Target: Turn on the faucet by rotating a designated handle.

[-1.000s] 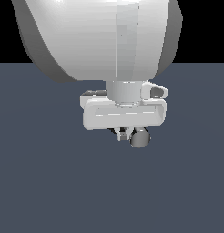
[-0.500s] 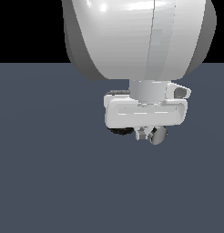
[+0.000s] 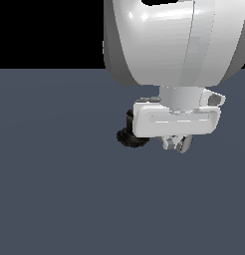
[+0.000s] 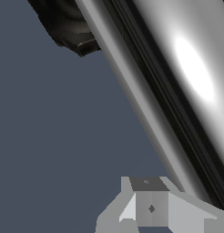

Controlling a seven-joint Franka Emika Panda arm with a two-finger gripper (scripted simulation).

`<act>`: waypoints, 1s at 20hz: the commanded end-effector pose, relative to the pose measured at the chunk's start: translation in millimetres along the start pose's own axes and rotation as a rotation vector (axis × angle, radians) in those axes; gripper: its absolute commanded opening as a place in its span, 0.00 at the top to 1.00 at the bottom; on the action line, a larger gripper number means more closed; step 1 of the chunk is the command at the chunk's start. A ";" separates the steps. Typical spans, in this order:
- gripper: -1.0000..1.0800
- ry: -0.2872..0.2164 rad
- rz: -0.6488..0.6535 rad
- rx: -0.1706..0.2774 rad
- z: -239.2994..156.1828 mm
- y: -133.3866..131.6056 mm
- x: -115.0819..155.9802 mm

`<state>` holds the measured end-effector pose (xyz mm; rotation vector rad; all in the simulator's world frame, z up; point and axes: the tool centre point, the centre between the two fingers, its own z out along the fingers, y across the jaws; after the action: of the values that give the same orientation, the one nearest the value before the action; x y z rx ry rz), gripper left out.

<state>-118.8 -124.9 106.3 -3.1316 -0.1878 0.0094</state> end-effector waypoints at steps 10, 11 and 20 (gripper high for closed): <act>1.00 0.003 -0.010 0.000 0.1 30.3 11.3; 1.00 0.003 -0.010 0.000 0.1 32.7 14.0; 1.00 0.003 -0.006 -0.001 -0.1 55.8 37.0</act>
<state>-87.1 -179.9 106.2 -3.1313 -0.1673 0.0147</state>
